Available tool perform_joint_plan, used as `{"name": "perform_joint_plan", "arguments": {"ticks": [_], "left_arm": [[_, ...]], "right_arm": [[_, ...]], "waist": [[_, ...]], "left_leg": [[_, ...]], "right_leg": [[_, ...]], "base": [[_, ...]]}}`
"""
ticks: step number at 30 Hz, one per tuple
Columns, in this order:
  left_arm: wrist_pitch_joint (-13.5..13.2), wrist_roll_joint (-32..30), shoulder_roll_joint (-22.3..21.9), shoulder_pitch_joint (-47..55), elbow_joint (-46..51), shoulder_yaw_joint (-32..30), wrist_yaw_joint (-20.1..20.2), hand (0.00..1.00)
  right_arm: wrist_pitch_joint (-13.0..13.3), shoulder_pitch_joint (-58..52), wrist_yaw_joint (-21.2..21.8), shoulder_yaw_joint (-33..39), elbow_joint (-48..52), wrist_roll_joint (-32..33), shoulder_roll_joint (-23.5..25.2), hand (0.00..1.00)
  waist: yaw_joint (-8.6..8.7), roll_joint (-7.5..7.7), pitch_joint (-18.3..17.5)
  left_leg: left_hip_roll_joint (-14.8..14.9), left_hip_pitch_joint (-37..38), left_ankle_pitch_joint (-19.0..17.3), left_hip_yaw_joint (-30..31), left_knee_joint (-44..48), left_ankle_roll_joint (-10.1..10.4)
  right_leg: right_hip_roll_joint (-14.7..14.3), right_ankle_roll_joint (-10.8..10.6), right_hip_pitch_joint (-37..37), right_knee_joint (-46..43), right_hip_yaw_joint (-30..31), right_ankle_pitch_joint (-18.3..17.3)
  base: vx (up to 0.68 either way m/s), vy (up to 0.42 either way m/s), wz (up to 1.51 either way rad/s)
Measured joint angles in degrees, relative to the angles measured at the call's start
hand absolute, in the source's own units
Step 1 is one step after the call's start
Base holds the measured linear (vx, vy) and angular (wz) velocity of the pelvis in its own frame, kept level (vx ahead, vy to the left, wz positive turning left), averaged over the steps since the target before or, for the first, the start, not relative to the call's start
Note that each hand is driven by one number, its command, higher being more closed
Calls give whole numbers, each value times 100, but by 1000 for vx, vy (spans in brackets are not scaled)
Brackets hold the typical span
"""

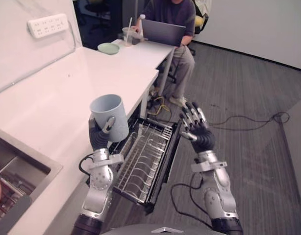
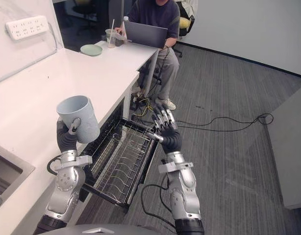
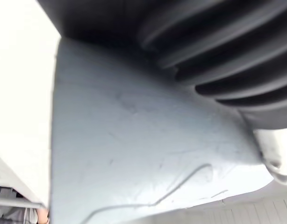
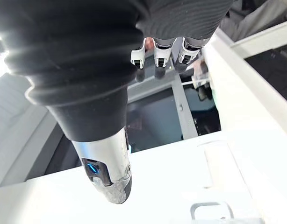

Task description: Walk over to the sink, pick up the cup, carry it to the dishwasher, place the cup inside the dishwasher, then close the dishwasher door

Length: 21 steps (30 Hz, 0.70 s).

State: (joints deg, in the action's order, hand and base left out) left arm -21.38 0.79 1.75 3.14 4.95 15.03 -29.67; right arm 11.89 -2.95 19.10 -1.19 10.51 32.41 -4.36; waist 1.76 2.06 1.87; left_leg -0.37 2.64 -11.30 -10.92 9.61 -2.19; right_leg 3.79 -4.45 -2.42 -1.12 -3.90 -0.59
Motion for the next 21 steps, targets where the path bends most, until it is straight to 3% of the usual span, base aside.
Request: {"name": "perform_joint_plan", "arguments": {"ticks": [8,11,15,21], "left_arm": [[335,-1066,1,-230,-173,368,-903,100],[346,-1805,0,-423,-239,512,-1697,100],[333,-2611,-1,-495,-262,532,-2333,100],[358,-3803,28,-581,-331,540,-2780,100]], "right_arm": [[-262,286,-340,-449,32,394,-86,0],[-393,380,-503,-655,306,607,-85,0],[-500,426,-726,-826,446,669,-80,0],[-674,456,-802,-1138,447,786,-75,0]], "waist": [[-8,-45,24],[16,-43,24],[11,-40,26],[1,-21,35]], "left_leg": [[-119,-53,116,9,-105,-64],[-150,-50,205,38,-207,-91],[-208,-44,306,107,-312,-124],[-300,49,547,138,-668,-173]], "right_leg": [[81,-45,-2,210,-5,142],[96,-44,12,239,-8,202],[131,-38,23,250,-24,231],[193,-52,65,248,-38,245]], "base": [[-27,17,0],[-52,-5,5],[-48,-4,9],[-64,-6,5]]}}
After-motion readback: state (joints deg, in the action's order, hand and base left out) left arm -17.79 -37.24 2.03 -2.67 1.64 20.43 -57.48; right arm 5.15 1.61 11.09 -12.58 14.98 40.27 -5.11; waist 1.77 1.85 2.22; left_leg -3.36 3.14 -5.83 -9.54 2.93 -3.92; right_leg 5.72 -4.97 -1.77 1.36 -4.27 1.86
